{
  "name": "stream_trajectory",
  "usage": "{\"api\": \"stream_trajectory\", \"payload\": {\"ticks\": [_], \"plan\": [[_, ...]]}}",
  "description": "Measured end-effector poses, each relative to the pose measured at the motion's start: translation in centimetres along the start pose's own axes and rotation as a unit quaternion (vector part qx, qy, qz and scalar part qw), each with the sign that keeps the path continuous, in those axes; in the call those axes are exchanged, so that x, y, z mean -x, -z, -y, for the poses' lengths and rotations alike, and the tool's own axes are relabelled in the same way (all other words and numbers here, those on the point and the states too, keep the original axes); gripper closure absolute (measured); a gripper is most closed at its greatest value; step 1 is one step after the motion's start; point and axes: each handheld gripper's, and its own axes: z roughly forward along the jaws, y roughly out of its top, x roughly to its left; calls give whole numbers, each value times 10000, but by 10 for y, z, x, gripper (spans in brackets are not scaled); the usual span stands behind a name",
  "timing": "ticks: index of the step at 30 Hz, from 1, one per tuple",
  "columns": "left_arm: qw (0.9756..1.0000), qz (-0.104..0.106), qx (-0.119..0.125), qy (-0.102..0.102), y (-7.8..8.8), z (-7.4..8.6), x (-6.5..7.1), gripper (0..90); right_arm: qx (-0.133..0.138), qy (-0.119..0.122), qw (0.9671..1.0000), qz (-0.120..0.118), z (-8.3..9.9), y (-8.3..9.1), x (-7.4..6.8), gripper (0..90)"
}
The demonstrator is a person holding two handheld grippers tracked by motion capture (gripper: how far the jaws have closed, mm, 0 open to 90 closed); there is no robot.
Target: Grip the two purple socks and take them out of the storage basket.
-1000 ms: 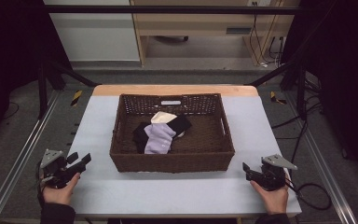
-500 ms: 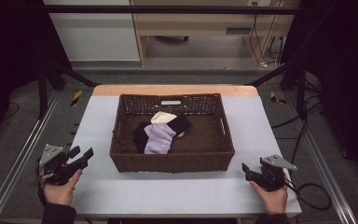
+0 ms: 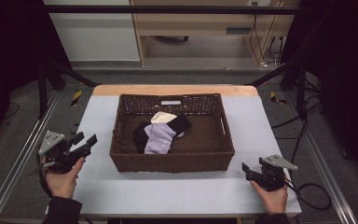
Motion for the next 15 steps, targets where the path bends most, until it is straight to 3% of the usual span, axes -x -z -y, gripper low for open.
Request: {"api": "stream_trajectory", "payload": {"ticks": [10,15], "plan": [[9994,286,145,-121,-14,-30,30,451,36,13,10000,-28,0,0,0,277],[9989,422,115,-173,-30,-41,49,456,57,58,10000,-18,0,-1,0,272]]}}
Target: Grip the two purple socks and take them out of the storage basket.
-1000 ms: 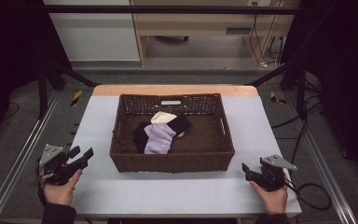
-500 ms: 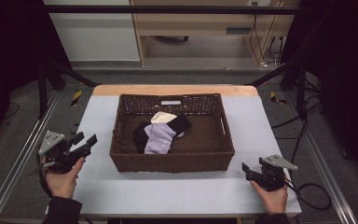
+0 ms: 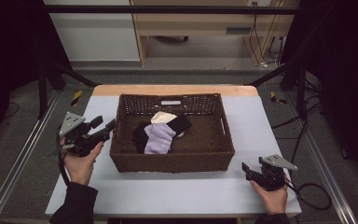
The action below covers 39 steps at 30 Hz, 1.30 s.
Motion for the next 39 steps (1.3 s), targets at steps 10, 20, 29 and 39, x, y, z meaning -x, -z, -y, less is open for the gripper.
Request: {"api": "stream_trajectory", "payload": {"ticks": [10,20,29,39], "plan": [[9993,107,-127,-324,-29,-20,28,453,-7,20,10000,-1,0,-1,0,272],[9982,111,-270,-515,-61,-24,45,425,-9,60,10000,-13,0,-2,0,277],[9973,113,-352,-634,-92,-17,55,410,-14,65,10000,-9,0,-2,0,278],[9937,14,-705,-873,-120,3,62,391,-16,89,10000,-15,0,-2,0,282]]}}
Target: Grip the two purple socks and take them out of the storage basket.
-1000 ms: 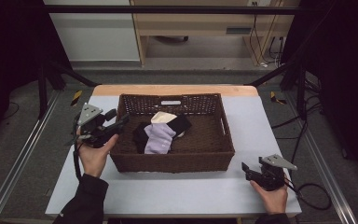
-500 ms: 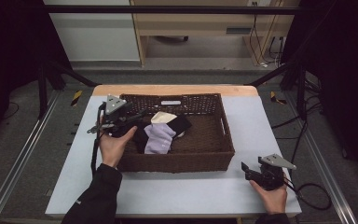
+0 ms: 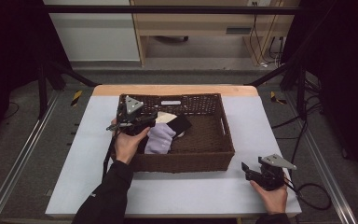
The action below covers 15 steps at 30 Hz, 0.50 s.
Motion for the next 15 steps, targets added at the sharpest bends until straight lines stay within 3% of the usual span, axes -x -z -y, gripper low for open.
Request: {"api": "stream_trajectory", "payload": {"ticks": [11,15], "plan": [[9996,33,-273,81,-15,16,2,374,-28,1,10000,10,0,0,-1,287],[9988,-39,-479,-74,-18,21,4,379,-30,4,10000,20,0,0,-1,289]]}}
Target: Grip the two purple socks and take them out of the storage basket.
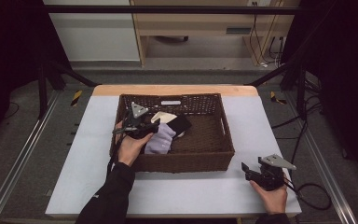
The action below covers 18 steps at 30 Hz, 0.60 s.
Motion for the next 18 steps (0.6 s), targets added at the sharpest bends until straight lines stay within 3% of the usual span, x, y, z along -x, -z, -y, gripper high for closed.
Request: {"api": "stream_trajectory", "payload": {"ticks": [9,18], "plan": [[9989,-152,-277,-352,-5,4,8,414,-56,16,10000,-10,0,-1,-1,304],[9979,-15,-602,-237,-13,8,5,444,-44,56,10000,-25,0,-1,0,320]]}}
